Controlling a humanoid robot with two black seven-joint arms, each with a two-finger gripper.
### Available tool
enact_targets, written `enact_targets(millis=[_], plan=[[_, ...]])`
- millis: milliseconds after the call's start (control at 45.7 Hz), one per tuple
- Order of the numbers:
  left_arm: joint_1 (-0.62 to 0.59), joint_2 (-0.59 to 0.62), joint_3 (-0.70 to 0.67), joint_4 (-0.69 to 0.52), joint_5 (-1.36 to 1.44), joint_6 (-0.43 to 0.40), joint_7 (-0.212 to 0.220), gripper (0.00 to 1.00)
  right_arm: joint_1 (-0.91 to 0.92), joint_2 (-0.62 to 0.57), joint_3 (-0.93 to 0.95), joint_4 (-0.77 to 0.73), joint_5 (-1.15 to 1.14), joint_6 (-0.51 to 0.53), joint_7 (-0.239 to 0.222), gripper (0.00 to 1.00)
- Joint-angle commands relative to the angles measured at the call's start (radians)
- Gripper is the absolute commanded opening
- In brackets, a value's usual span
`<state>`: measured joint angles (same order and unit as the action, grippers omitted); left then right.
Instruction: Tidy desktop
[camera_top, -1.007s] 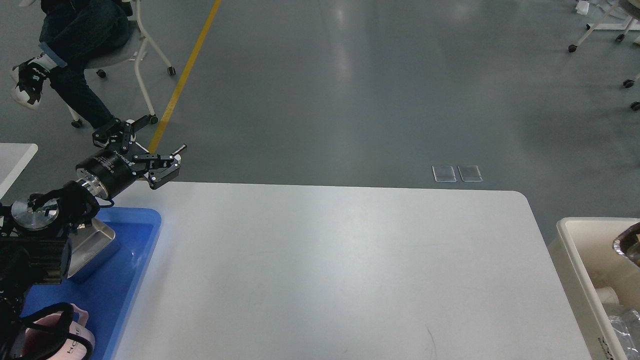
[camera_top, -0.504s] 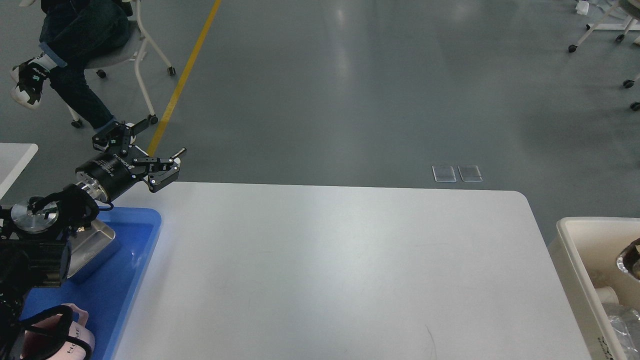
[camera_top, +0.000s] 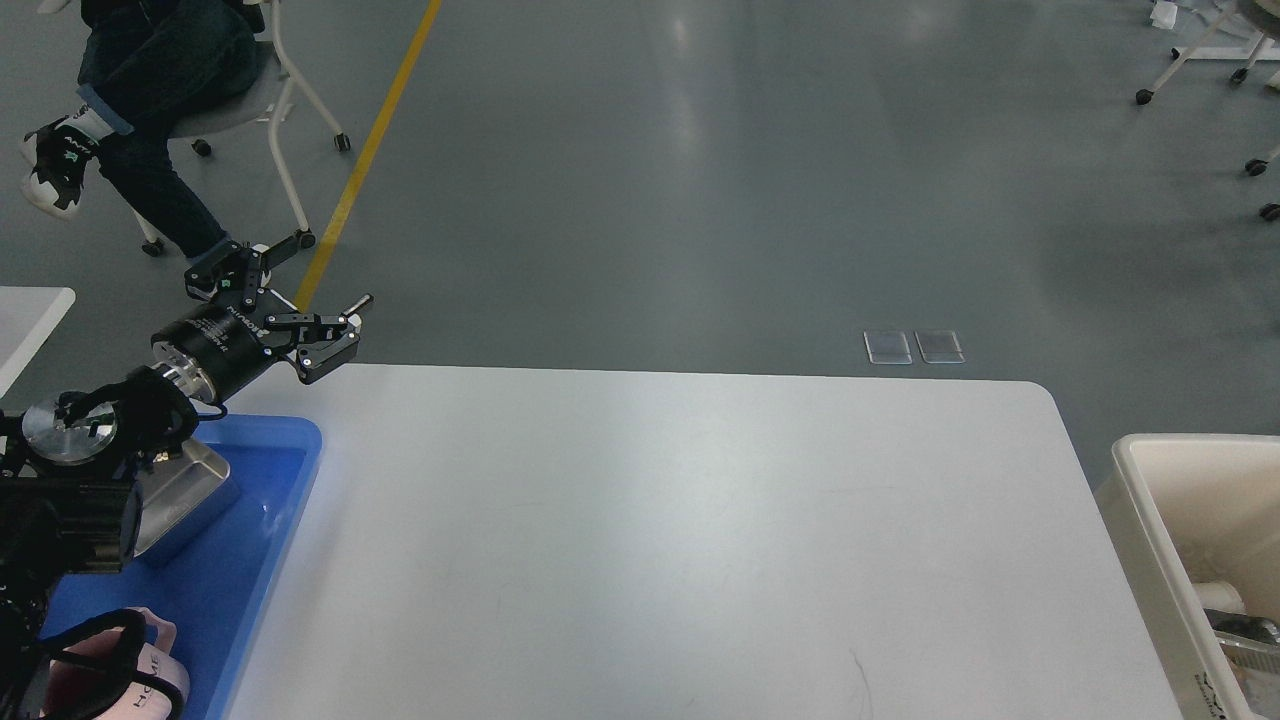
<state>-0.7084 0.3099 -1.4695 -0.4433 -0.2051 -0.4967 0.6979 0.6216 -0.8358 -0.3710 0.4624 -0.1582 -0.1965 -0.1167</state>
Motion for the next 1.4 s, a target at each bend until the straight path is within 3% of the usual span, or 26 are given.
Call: enact_targets(millis=[0,394,526,679,876,1095,1248,1380], plan=[[0.001,0.000,0.000,0.000,0.001,-0.005,-0.002,1.00,0.068,0.003,0.000,-0.030,-0.001,0.002,0.000,1.00],[0.010,0.035,-0.003,0.000,0.001,-0.013,-0.005,1.00,0.455,0.213,0.029,-0.177,0.003,0.006,0.005,1.00],[0.006,0.035,-0.003,0.000,0.001,-0.013,-0.005,1.00,0.538,0.265,0.303,-0.160,0.029,0.049,0.041,1.00],[0.000,0.034,-0.003,0.000,0.001,-0.011,-0.009,1.00,0.530,0.354,0.684,-0.156,0.029,0.166,0.049,1.00],[-0.005,0.028,0.000,0.000,0.001,-0.013,-0.006,1.00,0.481,0.408,0.897,-0.082,0.071,0.305,0.051,1.00],[-0.003,0.015,0.001,0.000,0.001,-0.011,-0.005,1.00,0.287,0.532,1.153,0.153,0.118,0.327,0.051,1.00],[0.001,0.014,0.000,0.000,0.001,-0.013,-0.005,1.00,0.210,0.646,1.216,0.156,0.117,0.325,0.057,1.00],[0.007,0.011,-0.003,0.000,0.000,-0.013,-0.005,1.00,0.150,0.690,1.230,0.157,0.117,0.327,0.106,1.00]])
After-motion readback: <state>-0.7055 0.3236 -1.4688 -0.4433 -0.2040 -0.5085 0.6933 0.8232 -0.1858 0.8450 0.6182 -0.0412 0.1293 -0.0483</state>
